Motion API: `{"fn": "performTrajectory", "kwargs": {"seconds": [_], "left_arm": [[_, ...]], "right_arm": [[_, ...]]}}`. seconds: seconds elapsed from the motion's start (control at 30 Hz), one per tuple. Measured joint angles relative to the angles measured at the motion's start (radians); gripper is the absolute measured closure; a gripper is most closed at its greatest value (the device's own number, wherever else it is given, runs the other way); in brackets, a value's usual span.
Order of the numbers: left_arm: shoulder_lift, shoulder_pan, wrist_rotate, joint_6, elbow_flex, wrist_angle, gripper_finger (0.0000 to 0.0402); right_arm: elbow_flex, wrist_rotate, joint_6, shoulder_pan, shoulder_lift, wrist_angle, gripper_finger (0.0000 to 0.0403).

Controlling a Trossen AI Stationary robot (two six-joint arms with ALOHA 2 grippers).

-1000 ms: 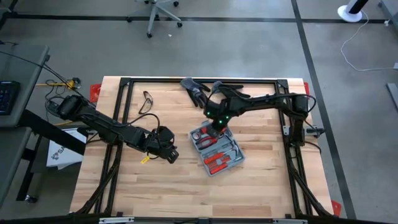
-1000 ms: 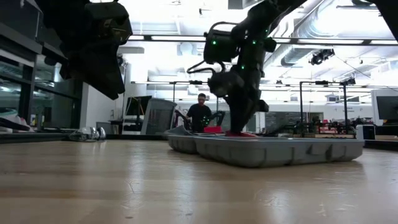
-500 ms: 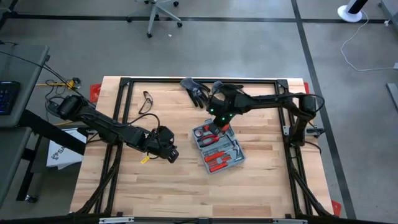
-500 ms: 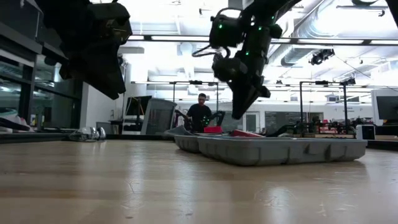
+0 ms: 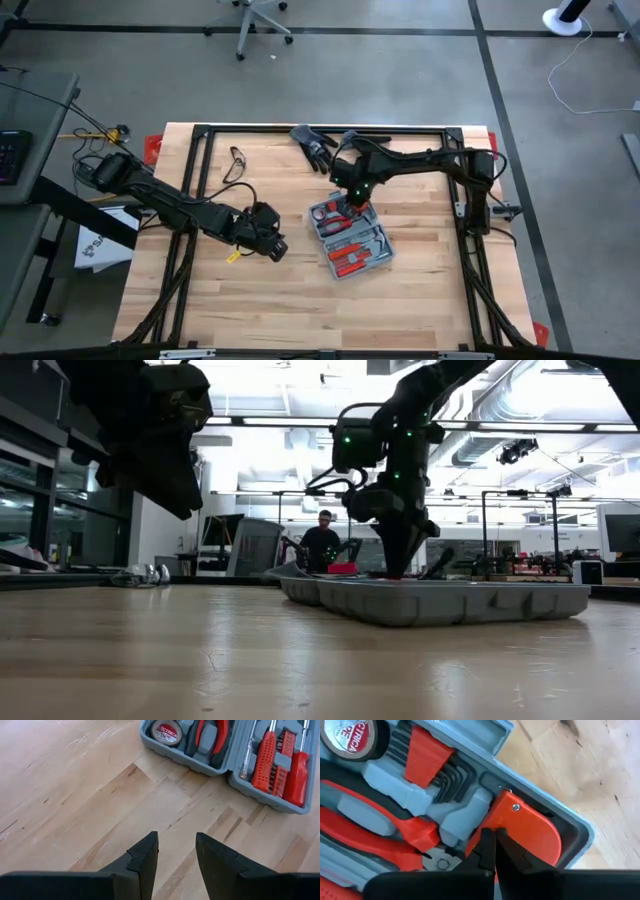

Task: Prefit tool cases
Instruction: Put the orange measuring tool into the gray tool box

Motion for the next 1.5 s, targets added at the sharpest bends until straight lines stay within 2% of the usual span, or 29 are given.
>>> {"fn": "performTrajectory", "kwargs": {"seconds": [0.27,0.33,0.4,0.5,0.57,0.67,0.83,0.97,1.03,1.13,1.37,1.5], "left_arm": [[0.000,-0.018,0.000,-0.015,0.000,-0.004,0.0275],[0.000,-0.018,-0.002,-0.015,0.000,-0.005,0.0275],[0.000,-0.018,-0.002,-0.015,0.000,-0.005,0.0275],[0.000,-0.018,-0.001,-0.015,0.000,-0.001,0.0275],[0.000,-0.018,0.008,-0.022,0.000,-0.001,0.0275],[0.000,-0.025,0.018,-0.040,0.000,0.001,0.0275],[0.000,-0.054,0.016,-0.070,0.000,0.015,0.0275],[0.000,-0.080,-0.001,-0.106,0.000,0.013,0.0275],[0.000,-0.088,-0.010,-0.123,0.000,0.002,0.0275],[0.000,-0.092,-0.013,-0.130,0.000,-0.006,0.0275],[0.000,-0.082,-0.011,-0.118,0.000,-0.008,0.0275],[0.000,-0.076,-0.009,-0.111,0.000,-0.008,0.0275]], "right_arm": [[-0.008,0.027,0.021,0.001,-0.105,-0.003,0.0403],[-0.008,0.000,0.040,0.001,-0.129,0.041,0.0403],[-0.008,-0.098,0.066,-0.002,-0.141,0.172,0.0403],[-0.007,-0.288,0.147,-0.011,-0.151,0.465,0.0403],[-0.006,-0.355,0.210,-0.011,-0.142,0.630,0.0403],[-0.006,-0.407,0.253,-0.010,-0.124,0.750,0.0403],[-0.039,-0.461,0.285,0.000,-0.093,0.815,0.0403],[-0.202,-0.504,0.474,0.000,-0.103,1.164,0.0403],[-0.294,-0.509,0.568,-0.003,-0.112,1.327,0.0403],[-0.408,-0.501,0.629,-0.011,-0.129,1.423,0.0403],[-0.548,-0.469,0.633,-0.015,-0.222,1.433,0.0403],[-0.572,-0.389,0.611,-0.018,-0.319,1.405,0.0403]]}}
